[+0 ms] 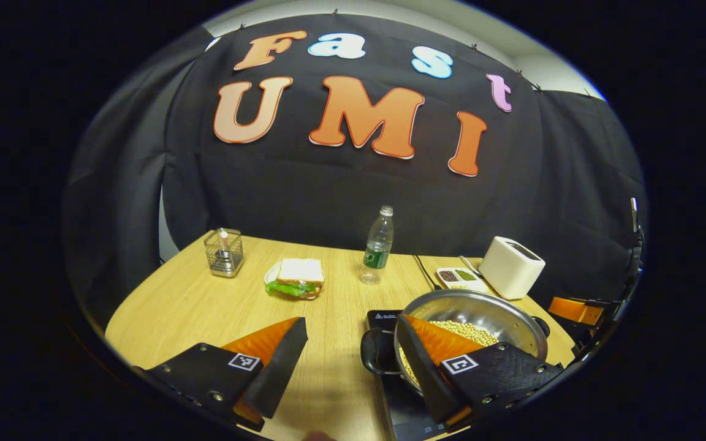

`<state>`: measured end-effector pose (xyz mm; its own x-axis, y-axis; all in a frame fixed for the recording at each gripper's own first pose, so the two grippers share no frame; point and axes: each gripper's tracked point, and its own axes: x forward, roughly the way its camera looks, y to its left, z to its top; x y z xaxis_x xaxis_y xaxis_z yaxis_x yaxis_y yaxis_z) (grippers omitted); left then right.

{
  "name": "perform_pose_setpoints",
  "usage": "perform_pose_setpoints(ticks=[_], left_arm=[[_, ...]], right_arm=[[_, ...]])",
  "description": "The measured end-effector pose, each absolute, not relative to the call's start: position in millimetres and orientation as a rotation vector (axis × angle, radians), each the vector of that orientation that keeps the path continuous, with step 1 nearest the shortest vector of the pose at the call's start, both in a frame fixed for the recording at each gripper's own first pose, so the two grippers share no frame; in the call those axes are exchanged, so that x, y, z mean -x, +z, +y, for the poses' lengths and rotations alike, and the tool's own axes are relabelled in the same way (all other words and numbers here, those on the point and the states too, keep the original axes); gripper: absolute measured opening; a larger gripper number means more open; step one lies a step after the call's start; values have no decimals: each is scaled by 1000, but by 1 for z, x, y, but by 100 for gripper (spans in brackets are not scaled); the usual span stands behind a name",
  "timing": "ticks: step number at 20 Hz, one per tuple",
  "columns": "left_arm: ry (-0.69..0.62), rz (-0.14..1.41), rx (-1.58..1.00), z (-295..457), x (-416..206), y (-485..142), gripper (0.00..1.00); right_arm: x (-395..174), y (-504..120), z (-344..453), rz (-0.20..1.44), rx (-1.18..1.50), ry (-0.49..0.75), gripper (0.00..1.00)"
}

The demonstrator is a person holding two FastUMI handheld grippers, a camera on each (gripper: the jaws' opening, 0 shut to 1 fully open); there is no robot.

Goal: First push the handle of the pot to place it horizontally, then grasp the pot with both hands and set it on the induction cooktop.

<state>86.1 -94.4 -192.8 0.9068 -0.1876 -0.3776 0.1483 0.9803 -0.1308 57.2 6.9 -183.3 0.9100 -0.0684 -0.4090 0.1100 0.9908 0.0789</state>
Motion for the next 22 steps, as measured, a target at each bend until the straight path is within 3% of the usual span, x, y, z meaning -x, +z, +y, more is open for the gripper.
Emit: perform_pose_setpoints(ticks=[6,7,8,13,14,15,17,18,22], left_arm=[[-133,249,28,-70,-46,-101,91],[-127,227,21,-64,-40,-86,91],[-118,200,15,-56,-32,-71,91],[-91,85,19,-22,7,-7,91],[-97,74,26,-18,17,2,89],[-93,66,35,-12,26,11,89],[-76,32,45,3,39,28,90],[-62,7,40,11,45,38,90],[2,-39,21,32,65,58,89]], right_arm=[[-24,-91,14,260,-62,-41,95],[-15,-75,14,231,-50,-35,100],[-8,-61,14,203,-43,-28,95],[37,-3,7,104,-11,-8,95],[45,4,2,91,-2,-10,100],[52,10,-1,82,7,-12,95],[63,21,-8,57,14,-22,100],[67,25,-11,47,10,-25,95],[75,30,-20,35,-8,-32,95]])
